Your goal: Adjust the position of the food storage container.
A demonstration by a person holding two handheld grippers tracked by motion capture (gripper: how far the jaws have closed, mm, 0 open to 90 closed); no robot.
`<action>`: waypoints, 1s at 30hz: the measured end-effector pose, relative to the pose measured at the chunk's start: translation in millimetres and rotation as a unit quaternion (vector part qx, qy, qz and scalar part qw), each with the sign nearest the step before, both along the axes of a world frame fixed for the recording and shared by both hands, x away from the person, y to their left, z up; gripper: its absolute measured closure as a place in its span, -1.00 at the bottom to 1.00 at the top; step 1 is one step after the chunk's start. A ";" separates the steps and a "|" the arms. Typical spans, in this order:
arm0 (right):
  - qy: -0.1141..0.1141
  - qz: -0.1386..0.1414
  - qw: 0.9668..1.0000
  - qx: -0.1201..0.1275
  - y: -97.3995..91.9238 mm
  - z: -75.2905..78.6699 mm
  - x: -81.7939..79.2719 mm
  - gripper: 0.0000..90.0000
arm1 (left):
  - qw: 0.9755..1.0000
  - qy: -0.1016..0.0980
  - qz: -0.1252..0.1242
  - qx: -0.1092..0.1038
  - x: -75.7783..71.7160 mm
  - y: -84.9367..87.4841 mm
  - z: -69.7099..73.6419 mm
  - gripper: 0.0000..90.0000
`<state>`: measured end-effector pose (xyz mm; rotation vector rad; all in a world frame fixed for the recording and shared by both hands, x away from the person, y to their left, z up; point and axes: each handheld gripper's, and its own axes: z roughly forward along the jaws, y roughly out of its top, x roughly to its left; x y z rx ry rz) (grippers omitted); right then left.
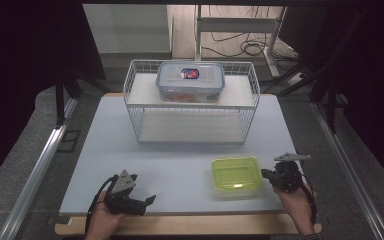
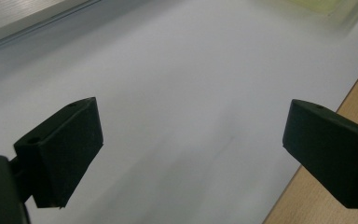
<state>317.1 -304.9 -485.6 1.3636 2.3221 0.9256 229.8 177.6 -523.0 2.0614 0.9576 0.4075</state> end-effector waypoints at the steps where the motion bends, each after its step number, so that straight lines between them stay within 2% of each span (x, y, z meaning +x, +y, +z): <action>1: 0.000 0.000 1.000 0.000 0.0 0.0 0.0 0.97 | 1.000 0.000 0.000 0.000 0.0 0.0 0.0 -0.89; 2: 0.002 0.012 1.000 0.007 8.0 -0.6 -0.8 0.97 | 1.000 0.002 -0.002 -0.001 -0.1 0.0 0.2 -0.88; 5: 0.002 0.022 1.000 0.013 16.8 -0.6 -1.6 0.97 | 1.000 0.005 -0.005 -0.001 -0.5 -0.6 0.6 -0.88; 6: 0.000 0.033 0.999 0.010 26.8 0.1 -2.1 0.97 | 1.000 0.005 -0.007 0.000 -1.0 -1.3 1.0 -0.88; 7: 0.000 0.033 0.999 0.010 26.8 0.1 -2.1 0.97 | 1.000 0.005 -0.007 0.000 -1.0 -1.3 1.0 -0.88; 8: -0.002 0.046 0.999 0.007 35.7 0.5 -1.3 0.97 | 1.000 0.004 -0.008 0.004 -1.9 -2.3 1.1 -0.88; 9: -0.002 0.046 0.999 0.007 35.7 0.5 -1.3 0.97 | 1.000 0.004 -0.008 0.004 -1.9 -2.3 1.1 -0.88; 11: -0.002 0.059 0.998 0.013 48.0 0.2 -0.2 0.97 | 1.000 0.006 -0.009 0.007 -4.3 -2.4 0.8 -0.88; 22: 0.005 0.094 0.995 0.023 80.5 -2.3 -0.2 0.97 | 1.000 0.011 -0.001 0.012 -10.8 3.3 -0.3 -0.87; 30: 0.000 0.117 0.993 0.029 102.8 -5.5 -3.0 0.97 | 1.000 0.019 -0.002 0.013 -14.4 5.4 -1.6 -0.87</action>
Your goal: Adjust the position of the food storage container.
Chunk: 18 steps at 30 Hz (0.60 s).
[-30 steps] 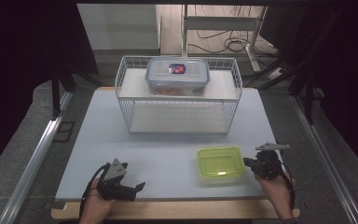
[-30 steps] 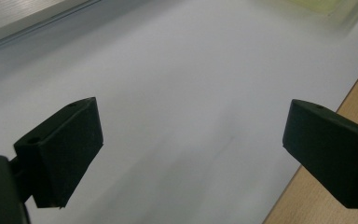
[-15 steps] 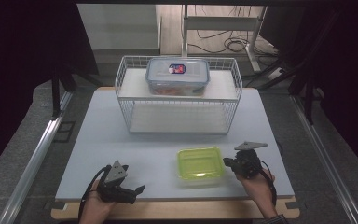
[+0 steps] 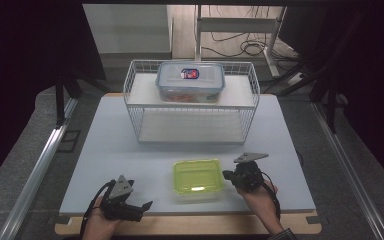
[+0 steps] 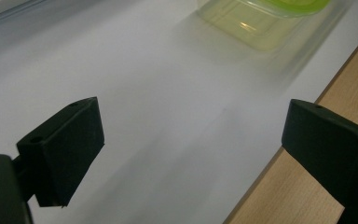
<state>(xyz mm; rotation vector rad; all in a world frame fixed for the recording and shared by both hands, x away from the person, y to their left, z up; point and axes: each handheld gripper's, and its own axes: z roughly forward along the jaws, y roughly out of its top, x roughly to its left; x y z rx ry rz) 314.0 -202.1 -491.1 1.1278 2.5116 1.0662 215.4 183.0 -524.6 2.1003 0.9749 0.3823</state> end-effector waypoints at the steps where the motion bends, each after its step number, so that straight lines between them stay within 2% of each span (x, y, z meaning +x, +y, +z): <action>1: 0.000 0.004 1.000 0.000 1.6 -0.1 0.0 0.97 | 1.000 0.000 0.000 0.000 -0.3 0.2 -0.1 -0.87; 5: -0.001 0.014 1.000 -0.003 8.6 -0.9 -0.7 0.97 | 1.000 0.001 -0.001 -0.002 -0.5 0.6 -0.3 -0.87; 8: -0.005 0.016 1.000 -0.006 7.3 -1.8 0.0 0.92 | 1.000 0.003 -0.001 -0.002 -0.2 1.5 -0.8 -0.87; 9: -0.007 0.012 1.000 -0.008 6.0 -1.5 0.2 0.84 | 1.000 0.003 -0.001 -0.002 -0.1 2.0 -1.0 -0.87; 10: -0.016 0.000 1.000 -0.016 0.0 -0.3 1.0 0.61 | 1.000 0.003 0.000 -0.002 0.1 2.8 -1.1 -0.87; 11: -0.016 0.000 1.000 -0.016 0.0 -0.3 1.0 0.61 | 1.000 0.003 0.000 -0.002 0.1 2.8 -1.1 -0.87; 17: -0.035 -0.029 0.999 -0.012 -24.0 -0.3 1.8 -0.20 | 1.000 0.006 0.003 0.000 1.1 5.0 -2.8 -0.87; 18: -0.035 -0.029 0.999 -0.012 -24.0 -0.3 1.8 -0.20 | 1.000 0.006 0.003 0.000 1.2 5.1 -2.8 -0.87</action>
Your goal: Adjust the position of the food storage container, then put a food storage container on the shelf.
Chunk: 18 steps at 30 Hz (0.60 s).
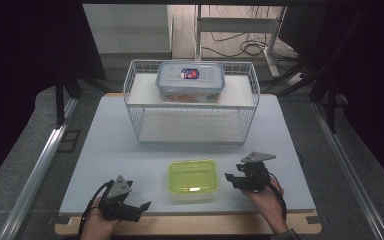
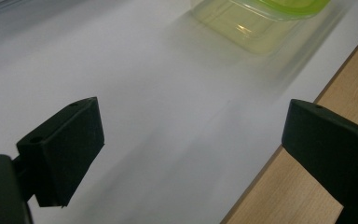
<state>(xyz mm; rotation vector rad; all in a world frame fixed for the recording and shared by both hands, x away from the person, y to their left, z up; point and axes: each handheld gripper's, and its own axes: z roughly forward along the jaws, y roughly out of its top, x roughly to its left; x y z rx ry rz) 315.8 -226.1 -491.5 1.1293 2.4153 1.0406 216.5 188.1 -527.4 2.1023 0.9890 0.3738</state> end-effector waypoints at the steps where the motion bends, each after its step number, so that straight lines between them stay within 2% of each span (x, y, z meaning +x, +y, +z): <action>1: -0.001 -0.005 1.000 0.002 -2.6 -0.2 -0.1 -0.25 | 1.000 0.000 0.000 0.000 0.0 0.1 0.1 -0.87; 6: -0.007 -0.007 1.000 0.020 -10.1 2.5 -1.4 -0.41 | 1.000 -0.001 -0.001 0.000 0.1 -0.3 0.0 -0.87; 7: -0.002 -0.010 1.000 0.030 -11.3 4.5 -2.7 -0.43 | 1.000 0.000 -0.001 0.000 0.2 -0.2 -0.1 -0.87; 11: 0.012 -0.007 0.999 0.040 -11.9 5.5 -3.2 -0.48 | 1.000 0.000 0.001 -0.001 0.1 0.3 0.0 -0.87; 14: 0.020 -0.007 0.999 0.048 -10.9 4.9 -4.4 -0.47 | 1.000 0.000 -0.001 -0.001 0.2 -0.2 -0.2 -0.87; 18: 0.026 -0.008 0.997 0.068 -7.8 6.1 -7.8 -0.35 | 1.000 0.000 -0.002 0.000 0.2 -0.9 -0.4 -0.87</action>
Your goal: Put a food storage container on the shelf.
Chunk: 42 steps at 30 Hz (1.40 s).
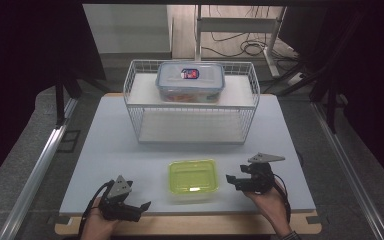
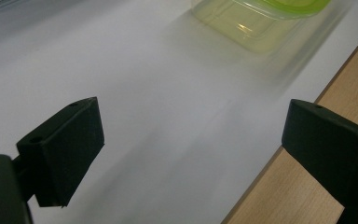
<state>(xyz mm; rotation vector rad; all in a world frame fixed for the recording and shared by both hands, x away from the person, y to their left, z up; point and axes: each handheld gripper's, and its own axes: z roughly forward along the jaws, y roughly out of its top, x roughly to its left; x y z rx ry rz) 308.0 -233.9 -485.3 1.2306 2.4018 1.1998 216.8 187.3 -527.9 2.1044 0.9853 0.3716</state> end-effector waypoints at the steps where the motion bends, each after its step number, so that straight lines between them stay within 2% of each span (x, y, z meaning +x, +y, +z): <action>1: 0.000 0.002 1.000 0.010 0.8 1.0 -0.5 -0.32 | 1.000 0.000 0.000 0.000 0.0 0.1 0.0 -0.87; 4: 0.009 0.003 0.999 0.036 2.4 2.3 -0.5 -0.23 | 1.000 -0.001 0.001 0.000 0.1 0.2 0.1 -0.87; 8: 0.036 -0.001 0.997 0.074 6.1 -0.1 3.1 -0.10 | 1.000 0.001 0.000 0.000 0.2 -0.4 -0.4 -0.87; 9: 0.050 -0.004 0.995 0.086 7.6 -1.7 5.8 -0.03 | 1.000 0.002 -0.001 0.000 0.2 -0.6 -0.4 -0.87; 10: 0.050 -0.004 0.995 0.086 7.6 -1.7 5.8 -0.03 | 1.000 0.002 -0.001 0.000 0.3 -0.8 -0.4 -0.87; 11: 0.070 -0.005 0.992 0.105 10.2 -3.7 9.2 0.04 | 1.000 0.002 -0.001 0.000 0.4 -1.1 -0.6 -0.87; 13: 0.075 -0.006 0.991 0.111 11.0 -4.6 10.6 0.07 | 1.000 0.002 -0.002 0.000 0.5 -1.2 -0.8 -0.87; 15: 0.093 -0.008 0.988 0.120 15.1 -6.9 14.7 0.15 | 1.000 0.003 -0.002 0.000 0.6 -1.5 -1.1 -0.87; 17: 0.096 -0.007 0.988 0.122 16.0 -7.7 15.7 0.16 | 1.000 0.003 -0.002 0.001 0.6 -1.7 -1.1 -0.87; 19: 0.115 -0.007 0.984 0.136 19.1 -11.0 18.5 0.19 | 1.000 0.003 -0.003 0.001 0.6 -1.8 -1.3 -0.87; 20: 0.115 -0.007 0.984 0.136 19.1 -11.0 18.5 0.19 | 1.000 0.003 -0.003 0.001 0.7 -2.0 -1.4 -0.87; 22: 0.132 -0.009 0.981 0.140 23.6 -15.4 21.7 0.25 | 1.000 0.004 -0.004 0.002 0.6 -2.4 -1.6 -0.87; 23: 0.132 -0.009 0.981 0.140 23.6 -15.4 21.7 0.25 | 1.000 0.004 -0.004 0.002 0.6 -2.4 -1.6 -0.87; 25: 0.147 -0.010 0.978 0.145 27.0 -20.6 25.6 0.33 | 1.000 0.004 -0.005 0.002 0.4 -2.7 -1.5 -0.87; 27: 0.152 -0.011 0.977 0.146 27.6 -21.9 26.5 0.35 | 1.000 0.004 -0.006 0.004 0.5 -2.5 -1.5 -0.87; 28: 0.174 -0.014 0.971 0.162 28.8 -26.3 29.4 0.40 | 1.000 0.005 -0.007 0.004 0.5 -2.5 -1.6 -0.87; 29: 0.174 -0.014 0.971 0.162 28.8 -26.3 29.4 0.40 | 1.000 0.005 -0.007 0.004 0.5 -2.6 -1.6 -0.87; 30: 0.183 -0.013 0.969 0.167 28.8 -27.8 30.2 0.43 | 1.000 0.005 -0.007 0.005 0.6 -2.6 -1.7 -0.87; 31: 0.201 -0.017 0.963 0.180 30.4 -31.5 31.9 0.52 | 1.000 0.005 -0.007 0.005 0.6 -2.7 -1.8 -0.87; 32: 0.208 -0.018 0.960 0.185 31.0 -33.1 32.5 0.56 | 1.000 0.005 -0.007 0.005 0.6 -2.7 -1.8 -0.87; 33: 0.208 -0.018 0.960 0.185 31.0 -33.1 32.5 0.56 | 1.000 0.005 -0.007 0.005 0.5 -2.7 -1.8 -0.87; 34: 0.215 -0.024 0.957 0.191 30.8 -34.3 33.7 0.61 | 1.000 0.005 -0.007 0.005 0.4 -2.8 -1.6 -0.87; 35: 0.215 -0.024 0.957 0.191 30.8 -34.3 33.7 0.61 | 1.000 0.005 -0.007 0.005 0.4 -2.8 -1.6 -0.87; 37: 0.222 -0.028 0.954 0.200 30.3 -33.6 34.5 0.72 | 1.000 0.005 -0.007 0.005 0.5 -2.8 -1.7 -0.87; 38: 0.229 -0.024 0.951 0.206 31.0 -33.4 35.1 0.75 | 1.000 0.005 -0.006 0.005 0.4 -2.9 -1.7 -0.87; 39: 0.237 -0.016 0.950 0.203 34.1 -33.0 35.5 0.77 | 1.000 0.004 -0.006 0.005 0.3 -2.7 -1.4 -0.87; 41: 0.233 -0.016 0.951 0.200 35.6 -32.4 35.1 0.77 | 1.000 0.004 -0.006 0.005 0.2 -2.5 -1.2 -0.87; 42: 0.231 -0.012 0.953 0.195 36.6 -31.3 35.2 0.77 | 1.000 0.003 -0.005 0.005 0.3 -2.2 -1.1 -0.87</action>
